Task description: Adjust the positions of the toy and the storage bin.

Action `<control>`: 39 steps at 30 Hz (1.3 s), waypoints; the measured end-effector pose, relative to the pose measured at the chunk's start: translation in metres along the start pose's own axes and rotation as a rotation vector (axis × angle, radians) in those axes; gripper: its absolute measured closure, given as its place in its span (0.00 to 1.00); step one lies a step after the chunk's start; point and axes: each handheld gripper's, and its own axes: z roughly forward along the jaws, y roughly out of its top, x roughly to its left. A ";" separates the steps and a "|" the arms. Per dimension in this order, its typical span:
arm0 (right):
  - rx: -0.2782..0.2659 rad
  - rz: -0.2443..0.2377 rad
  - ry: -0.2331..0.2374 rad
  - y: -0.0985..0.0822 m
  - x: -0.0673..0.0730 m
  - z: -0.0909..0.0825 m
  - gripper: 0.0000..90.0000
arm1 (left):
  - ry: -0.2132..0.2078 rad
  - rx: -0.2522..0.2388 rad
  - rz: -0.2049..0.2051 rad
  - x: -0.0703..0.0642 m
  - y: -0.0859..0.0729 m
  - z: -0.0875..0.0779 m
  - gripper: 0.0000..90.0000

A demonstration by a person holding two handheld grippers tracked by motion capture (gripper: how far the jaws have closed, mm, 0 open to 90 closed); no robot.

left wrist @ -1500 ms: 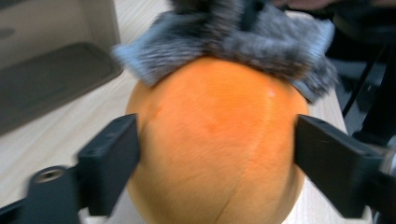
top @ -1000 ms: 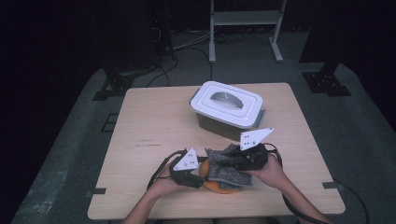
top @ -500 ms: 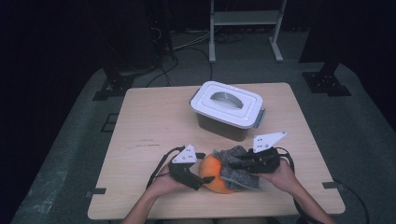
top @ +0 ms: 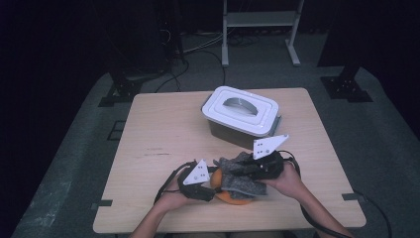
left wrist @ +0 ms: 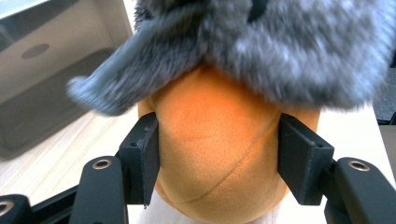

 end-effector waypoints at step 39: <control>-0.082 0.081 0.045 -0.034 0.006 -0.019 0.84 | -0.117 -0.039 -0.118 0.009 0.000 0.006 0.09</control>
